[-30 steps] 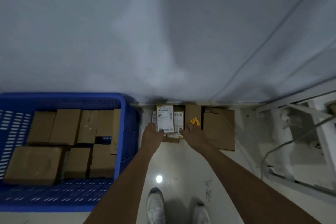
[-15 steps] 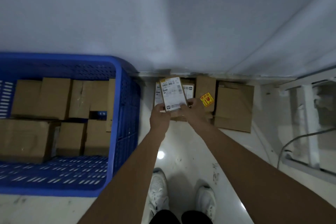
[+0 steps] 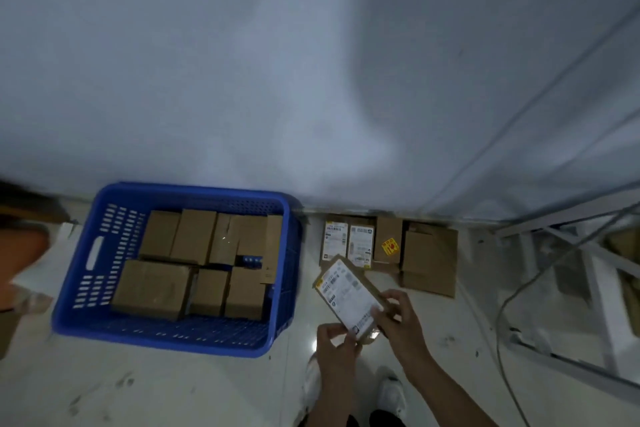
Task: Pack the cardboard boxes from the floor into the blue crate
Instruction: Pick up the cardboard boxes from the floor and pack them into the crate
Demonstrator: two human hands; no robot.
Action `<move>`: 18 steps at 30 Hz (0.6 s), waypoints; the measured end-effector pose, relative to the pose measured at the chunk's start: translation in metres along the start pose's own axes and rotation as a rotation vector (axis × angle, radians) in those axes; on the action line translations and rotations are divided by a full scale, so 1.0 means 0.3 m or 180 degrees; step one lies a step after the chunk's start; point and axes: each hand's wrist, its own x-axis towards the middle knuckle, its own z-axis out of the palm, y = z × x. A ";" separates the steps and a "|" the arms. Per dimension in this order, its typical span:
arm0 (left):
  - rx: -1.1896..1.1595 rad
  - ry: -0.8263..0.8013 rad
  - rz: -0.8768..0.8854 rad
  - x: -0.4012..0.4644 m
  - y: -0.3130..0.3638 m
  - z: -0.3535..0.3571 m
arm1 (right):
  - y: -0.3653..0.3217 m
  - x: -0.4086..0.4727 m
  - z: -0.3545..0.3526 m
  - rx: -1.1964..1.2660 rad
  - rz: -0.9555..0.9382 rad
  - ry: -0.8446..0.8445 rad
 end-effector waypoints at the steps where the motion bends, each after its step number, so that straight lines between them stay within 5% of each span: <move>1: 0.0028 0.0031 -0.0049 -0.055 0.015 -0.026 | -0.022 -0.058 0.002 -0.0135 -0.0059 -0.0007; 8: 0.0164 -0.0108 0.0016 -0.221 0.152 -0.321 | -0.148 -0.333 0.148 -0.0853 -0.0265 -0.0094; 14: 0.0933 -0.0662 0.0200 -0.186 0.291 -0.691 | -0.235 -0.487 0.492 -0.1014 -0.0451 0.0043; 18: 0.1660 -0.1046 0.0324 -0.123 0.388 -0.972 | -0.215 -0.568 0.762 -0.1001 -0.0064 0.0282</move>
